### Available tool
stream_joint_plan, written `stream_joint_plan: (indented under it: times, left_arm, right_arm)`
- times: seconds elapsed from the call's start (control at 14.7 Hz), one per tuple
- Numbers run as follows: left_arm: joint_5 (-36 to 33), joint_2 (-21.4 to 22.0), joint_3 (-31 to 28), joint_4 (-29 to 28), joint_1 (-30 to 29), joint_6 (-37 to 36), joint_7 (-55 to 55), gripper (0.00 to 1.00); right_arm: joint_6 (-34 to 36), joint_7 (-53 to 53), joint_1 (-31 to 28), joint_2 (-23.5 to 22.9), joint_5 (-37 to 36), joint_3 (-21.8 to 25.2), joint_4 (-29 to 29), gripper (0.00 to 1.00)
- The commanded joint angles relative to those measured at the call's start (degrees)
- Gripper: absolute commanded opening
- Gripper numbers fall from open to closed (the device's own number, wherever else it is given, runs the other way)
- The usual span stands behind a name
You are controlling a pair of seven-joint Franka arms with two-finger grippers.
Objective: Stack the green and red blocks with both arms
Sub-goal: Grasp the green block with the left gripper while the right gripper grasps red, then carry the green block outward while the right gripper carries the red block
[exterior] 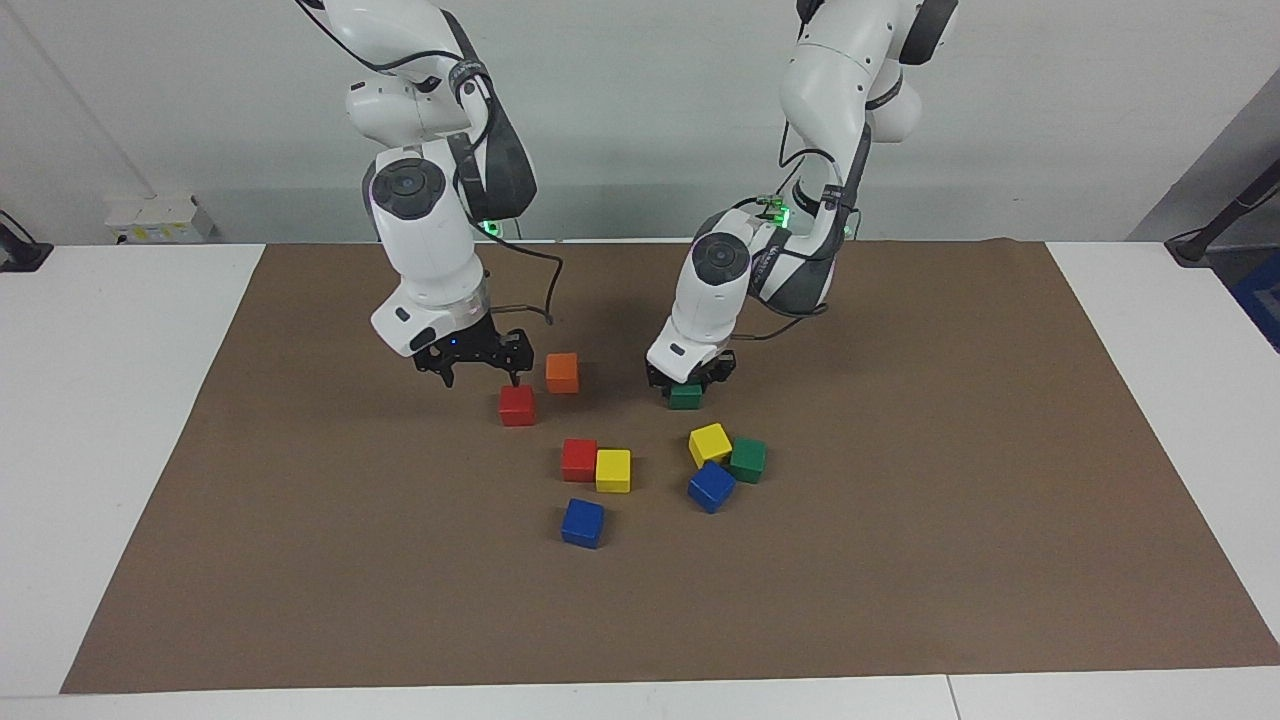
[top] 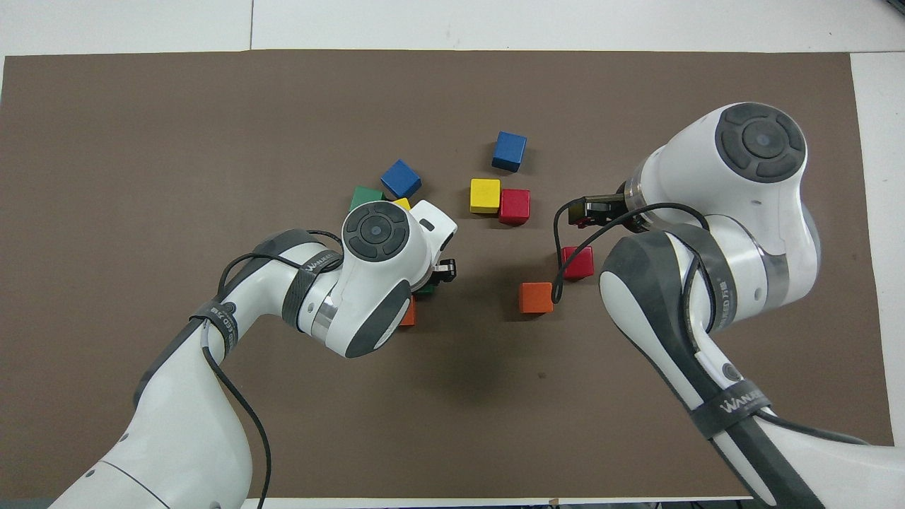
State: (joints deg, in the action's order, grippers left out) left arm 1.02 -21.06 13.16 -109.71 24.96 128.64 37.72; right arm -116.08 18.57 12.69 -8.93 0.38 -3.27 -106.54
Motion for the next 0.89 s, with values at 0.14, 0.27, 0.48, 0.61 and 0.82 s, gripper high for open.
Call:
stream_joint_plan:
  times: [0.14,0.27,0.48,0.61,0.82]
  left_arm:
    - [-0.5,3.5,-0.5,-0.1,-1.0,-3.6,1.0,0.0]
    - [-0.3,6.3,-0.4,0.8,-3.1,-7.9,0.6,0.0]
    - [-0.2,10.2,-0.6,1.1,-6.3,-13.1,-0.9,0.0]
    - [-0.2,11.9,-0.7,1.2,-10.7,-16.8,-7.3,0.0]
    - [-0.1,14.3,-0.6,0.9,-18.6,-20.3,-16.4,0.0]
  right_arm:
    - [-3.0,1.1,0.8,0.0,0.8,0.0,-2.5,1.0]
    - [-3.0,1.0,0.8,0.2,0.8,0.1,-3.1,1.0]
    - [-3.5,0.8,0.5,0.8,0.8,0.1,-5.3,1.0]
    - [-3.7,1.6,0.8,0.8,0.8,0.0,-6.6,1.0]
    - [-8.6,2.0,1.6,0.8,0.8,0.0,-9.5,1.0]
